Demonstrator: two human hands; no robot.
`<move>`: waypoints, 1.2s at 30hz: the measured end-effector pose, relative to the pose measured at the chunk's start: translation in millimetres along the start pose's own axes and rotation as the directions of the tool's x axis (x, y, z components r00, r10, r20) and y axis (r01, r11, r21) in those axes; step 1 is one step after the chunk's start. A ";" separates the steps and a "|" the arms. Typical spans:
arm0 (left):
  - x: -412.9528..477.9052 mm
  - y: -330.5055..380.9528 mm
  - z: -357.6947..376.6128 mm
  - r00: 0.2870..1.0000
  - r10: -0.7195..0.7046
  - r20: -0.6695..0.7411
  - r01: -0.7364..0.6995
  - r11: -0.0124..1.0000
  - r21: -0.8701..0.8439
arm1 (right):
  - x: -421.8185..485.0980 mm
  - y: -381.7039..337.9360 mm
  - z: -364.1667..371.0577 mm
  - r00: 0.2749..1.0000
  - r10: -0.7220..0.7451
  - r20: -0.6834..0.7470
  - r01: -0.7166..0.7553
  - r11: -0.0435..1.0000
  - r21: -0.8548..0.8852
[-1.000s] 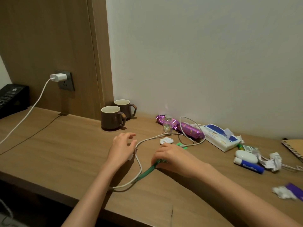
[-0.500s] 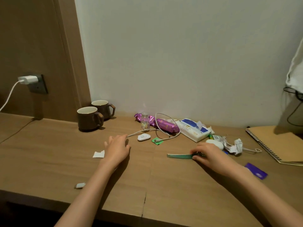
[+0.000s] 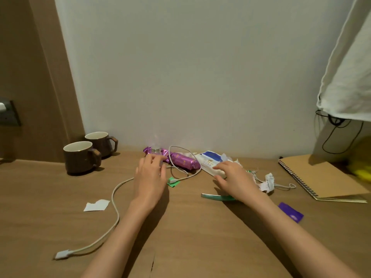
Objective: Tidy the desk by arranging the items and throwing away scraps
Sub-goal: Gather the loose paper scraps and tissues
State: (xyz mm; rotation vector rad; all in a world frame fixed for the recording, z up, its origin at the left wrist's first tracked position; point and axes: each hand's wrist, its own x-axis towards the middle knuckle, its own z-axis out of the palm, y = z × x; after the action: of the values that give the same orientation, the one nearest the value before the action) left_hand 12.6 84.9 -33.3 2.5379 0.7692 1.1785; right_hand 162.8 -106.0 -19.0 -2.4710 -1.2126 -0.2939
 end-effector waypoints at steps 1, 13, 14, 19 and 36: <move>3.8 9.9 6.9 0.998 0.055 -0.008 -0.055 0.998 -0.010 | 9.1 -1.6 4.4 1.000 0.023 0.001 -0.023 0.999 -0.030; 31.9 47.2 84.0 0.916 0.244 0.320 -0.283 0.956 0.082 | 39.6 26.4 30.1 0.992 0.122 -0.014 -0.123 0.982 -0.142; 36.3 47.6 88.1 0.910 0.245 0.334 -0.291 0.952 0.095 | 38.7 30.1 29.3 0.992 0.126 -0.016 -0.127 0.983 -0.135; 61.4 55.4 105.3 0.911 0.183 0.368 -0.256 0.954 0.159 | 34.0 43.1 22.6 0.989 0.148 0.004 -0.146 0.981 -0.129; 109.6 50.6 126.6 0.856 -0.193 0.479 0.028 0.944 0.330 | 32.2 56.4 18.1 0.993 0.122 -0.011 -0.122 0.990 -0.068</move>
State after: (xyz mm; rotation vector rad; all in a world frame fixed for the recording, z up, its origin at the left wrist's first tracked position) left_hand 186.2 104.0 -24.0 2.8129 1.0018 0.3238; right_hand 227.6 -107.0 -37.8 -2.5882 -1.0601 -0.3146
